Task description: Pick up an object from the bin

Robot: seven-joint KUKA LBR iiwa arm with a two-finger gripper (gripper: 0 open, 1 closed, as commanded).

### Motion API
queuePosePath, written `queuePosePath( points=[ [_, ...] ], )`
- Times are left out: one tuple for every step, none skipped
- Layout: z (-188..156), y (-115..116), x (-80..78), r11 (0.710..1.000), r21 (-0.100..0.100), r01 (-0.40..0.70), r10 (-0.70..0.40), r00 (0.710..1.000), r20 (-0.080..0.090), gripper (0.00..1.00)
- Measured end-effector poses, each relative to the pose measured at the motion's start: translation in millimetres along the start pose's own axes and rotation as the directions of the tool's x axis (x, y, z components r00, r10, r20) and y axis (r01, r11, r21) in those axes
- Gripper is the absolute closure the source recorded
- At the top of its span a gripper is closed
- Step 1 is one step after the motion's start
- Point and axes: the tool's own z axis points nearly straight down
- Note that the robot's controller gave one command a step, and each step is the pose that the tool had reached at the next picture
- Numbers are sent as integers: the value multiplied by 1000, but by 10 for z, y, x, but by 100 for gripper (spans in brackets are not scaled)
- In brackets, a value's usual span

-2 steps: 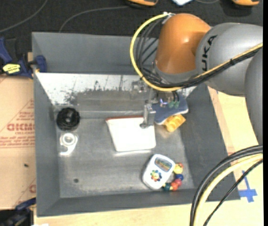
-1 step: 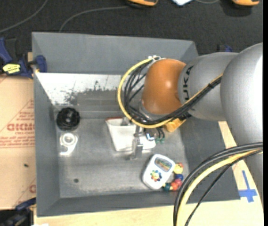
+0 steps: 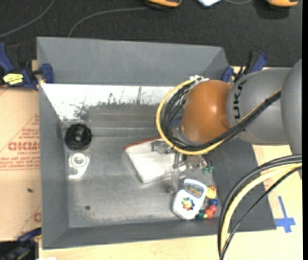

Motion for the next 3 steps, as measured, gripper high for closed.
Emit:
queuePosePath(
  points=[
    [-17, 5, -3, 1000, -1, -1, 1, 1000, -3, 100],
    [-1120, -182, 396, 999, 3, -39, 39, 999, 4, 100],
    [-1354, -7, -31, 985, 6, 170, -170, 985, 10, 100]
  ],
)
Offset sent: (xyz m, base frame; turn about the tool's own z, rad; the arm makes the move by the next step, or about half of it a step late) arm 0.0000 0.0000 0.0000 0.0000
